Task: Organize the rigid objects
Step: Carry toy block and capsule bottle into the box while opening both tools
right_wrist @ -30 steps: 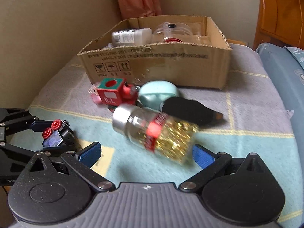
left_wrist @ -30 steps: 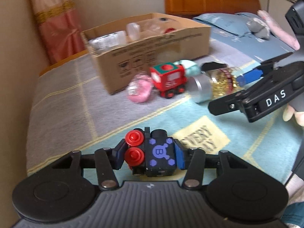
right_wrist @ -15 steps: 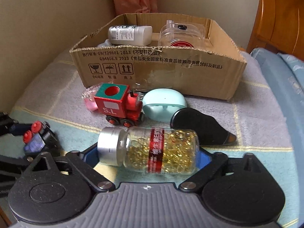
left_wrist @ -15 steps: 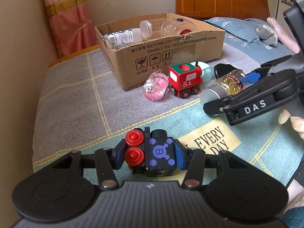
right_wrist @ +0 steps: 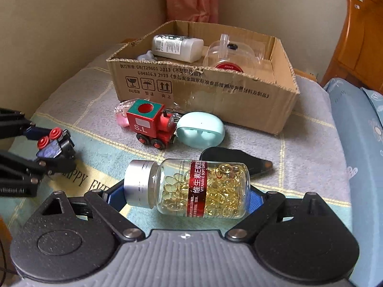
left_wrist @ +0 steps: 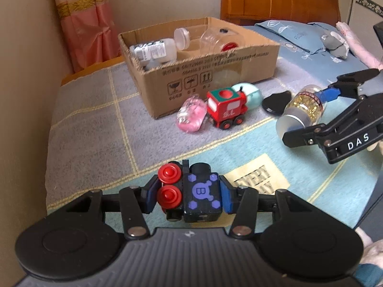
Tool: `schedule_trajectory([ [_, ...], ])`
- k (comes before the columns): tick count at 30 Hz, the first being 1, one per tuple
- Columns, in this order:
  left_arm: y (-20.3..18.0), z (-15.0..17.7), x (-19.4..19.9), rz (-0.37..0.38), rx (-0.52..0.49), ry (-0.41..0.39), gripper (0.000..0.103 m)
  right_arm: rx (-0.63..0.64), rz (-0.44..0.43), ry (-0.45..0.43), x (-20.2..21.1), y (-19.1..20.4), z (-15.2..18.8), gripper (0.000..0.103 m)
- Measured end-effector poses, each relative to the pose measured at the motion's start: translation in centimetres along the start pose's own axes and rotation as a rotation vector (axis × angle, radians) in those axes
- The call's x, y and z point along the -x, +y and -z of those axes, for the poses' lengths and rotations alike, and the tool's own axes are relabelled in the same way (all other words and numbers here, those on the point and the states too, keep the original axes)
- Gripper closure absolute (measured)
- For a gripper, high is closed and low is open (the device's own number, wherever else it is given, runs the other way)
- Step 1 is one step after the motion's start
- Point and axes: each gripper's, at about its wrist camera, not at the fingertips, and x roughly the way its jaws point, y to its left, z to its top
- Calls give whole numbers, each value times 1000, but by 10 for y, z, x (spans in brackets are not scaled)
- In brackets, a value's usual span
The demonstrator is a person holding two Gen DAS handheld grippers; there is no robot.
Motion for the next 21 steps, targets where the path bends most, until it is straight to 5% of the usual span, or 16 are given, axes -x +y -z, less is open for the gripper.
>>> schedule_trajectory([
  [13, -16, -88, 22, 10, -94, -104, 53, 37, -36, -107, 44, -30, -35, 7],
  [21, -8, -156, -11, -32, -90, -126, 53, 40, -5, -181, 47, -49, -80, 7],
])
